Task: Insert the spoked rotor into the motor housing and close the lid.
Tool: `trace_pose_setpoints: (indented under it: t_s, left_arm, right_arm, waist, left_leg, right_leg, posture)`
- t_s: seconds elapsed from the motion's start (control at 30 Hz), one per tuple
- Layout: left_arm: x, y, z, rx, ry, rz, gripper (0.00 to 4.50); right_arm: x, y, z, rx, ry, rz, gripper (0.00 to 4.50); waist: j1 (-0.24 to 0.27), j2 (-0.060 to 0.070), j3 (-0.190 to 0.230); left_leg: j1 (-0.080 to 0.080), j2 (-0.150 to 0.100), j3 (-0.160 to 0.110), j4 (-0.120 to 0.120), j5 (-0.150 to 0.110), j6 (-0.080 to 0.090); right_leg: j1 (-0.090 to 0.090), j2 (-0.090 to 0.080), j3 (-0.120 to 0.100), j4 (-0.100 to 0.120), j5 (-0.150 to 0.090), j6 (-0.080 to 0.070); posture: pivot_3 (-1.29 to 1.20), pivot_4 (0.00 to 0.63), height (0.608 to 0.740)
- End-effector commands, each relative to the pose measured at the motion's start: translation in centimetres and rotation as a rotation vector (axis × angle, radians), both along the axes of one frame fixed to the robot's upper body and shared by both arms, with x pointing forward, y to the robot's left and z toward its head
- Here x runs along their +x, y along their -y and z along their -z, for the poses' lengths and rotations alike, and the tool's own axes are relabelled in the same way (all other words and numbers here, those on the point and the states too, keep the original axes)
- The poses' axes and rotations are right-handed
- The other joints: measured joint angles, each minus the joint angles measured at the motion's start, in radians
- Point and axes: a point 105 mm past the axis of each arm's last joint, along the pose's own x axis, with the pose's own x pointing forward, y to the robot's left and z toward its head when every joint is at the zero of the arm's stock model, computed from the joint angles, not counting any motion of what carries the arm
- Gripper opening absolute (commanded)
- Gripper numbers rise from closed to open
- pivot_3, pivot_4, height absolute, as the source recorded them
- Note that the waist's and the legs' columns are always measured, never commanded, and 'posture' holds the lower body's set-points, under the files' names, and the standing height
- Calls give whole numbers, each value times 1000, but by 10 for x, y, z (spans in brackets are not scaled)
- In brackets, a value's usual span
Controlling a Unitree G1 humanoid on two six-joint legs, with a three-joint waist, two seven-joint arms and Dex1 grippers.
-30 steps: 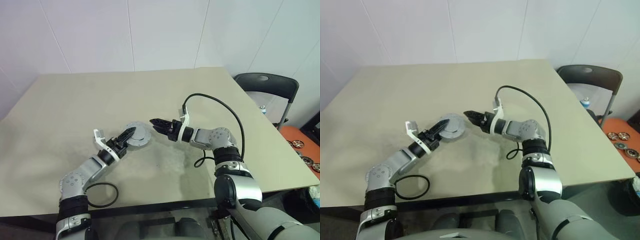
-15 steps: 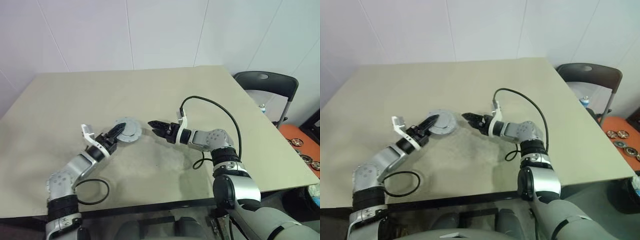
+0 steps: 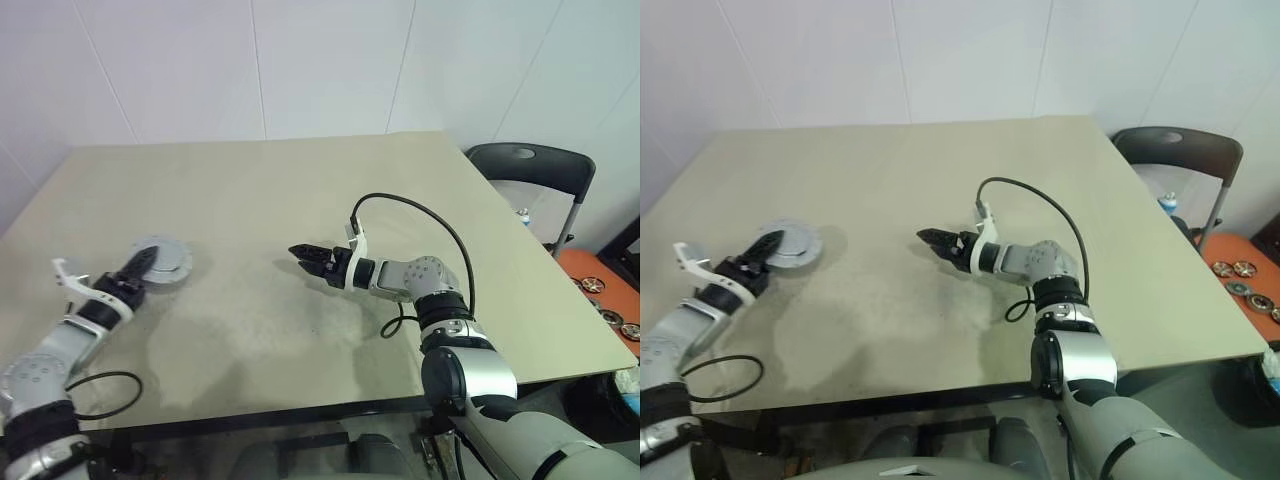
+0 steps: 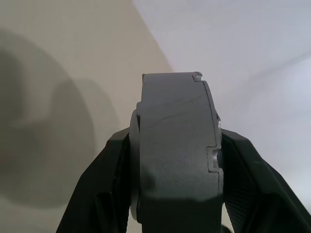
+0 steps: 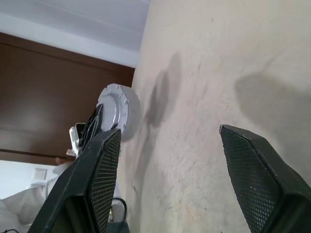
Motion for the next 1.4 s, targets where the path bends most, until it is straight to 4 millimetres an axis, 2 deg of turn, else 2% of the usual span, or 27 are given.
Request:
trace_pose_setpoints:
  t_s: [0.03,0.2,0.33,0.53,0.7,0.73,0.9,1.1,1.23,1.33,1.4]
  left_arm:
    - [4,-24,-30,46,121,-39,2180]
    - [3,-47,-26,106,85,-63,2180]
    - [5,-64,-12,132,29,-109,2180]
    - [13,-53,10,233,-47,-46,2180]
    - [13,-56,20,286,-93,-49,2180]
    - [12,-58,22,297,-105,-54,2875]
    - [6,-66,26,292,-139,-68,4429]
    - [-13,-81,21,329,-172,-40,4473]
    - [-39,-101,6,406,-185,-9,4473]
    - [-66,-128,-12,496,-219,-47,4473]
    - [-75,-139,-21,523,-227,-76,4473]
  right_arm:
    - [4,-3,-12,6,44,-7,3397]
    - [5,3,-10,-16,48,5,3397]
    - [5,6,-8,-33,48,11,3397]
    - [7,9,-8,-38,55,23,3397]
    - [8,11,-4,-53,51,41,3397]
    - [8,11,-3,-57,48,47,3431]
    - [9,14,1,-66,40,61,3431]
    - [7,11,5,-79,37,56,3431]
    - [6,8,10,-88,33,52,3431]
    - [6,8,13,-88,24,58,3431]
    - [6,8,13,-85,22,57,3431]
  waist:
    - [1,0,0]
    - [3,0,0]
    - [3,-1,-1]
    - [4,-3,-2]
    - [5,-3,-2]
    - [4,-3,-2]
    - [2,-4,-3]
    - [-25,-5,-3]
    - [-49,-6,-4]
    - [-52,-6,-4]
    - [-51,-5,-3]
  left_leg:
    - [0,0,0,0,0,0]
    - [0,-1,1,0,0,0]
    - [0,-1,0,0,0,0]
    - [-1,-2,2,0,-1,-1]
    - [0,-3,2,1,-1,-3]
    - [0,-3,2,1,0,-3]
    - [1,-3,2,1,0,-2]
    - [1,-2,2,0,0,-2]
    - [0,-1,3,-1,0,-2]
    - [0,-1,3,-2,0,-3]
    - [0,-1,3,-2,-1,-4]
  right_leg:
    - [0,0,0,0,0,0]
    - [0,-2,0,0,0,0]
    - [-1,-3,0,0,0,0]
    - [-4,-9,-3,7,0,0]
    - [-4,-10,-4,9,0,0]
    - [-4,-10,-4,9,0,0]
    - [-4,-10,-4,10,1,1]
    - [-5,-10,-4,10,1,1]
    - [-6,-11,-4,10,1,1]
    - [-7,-11,-4,11,1,1]
    - [-8,-11,-4,11,1,1]
  posture:
    - [0,0,740]
    - [0,0,740]
    - [0,0,740]
    - [0,0,740]
    - [0,0,740]
    - [0,0,740]
    - [0,0,740]
    - [0,0,740]
    - [0,0,740]
    - [0,0,740]
    - [0,0,740]
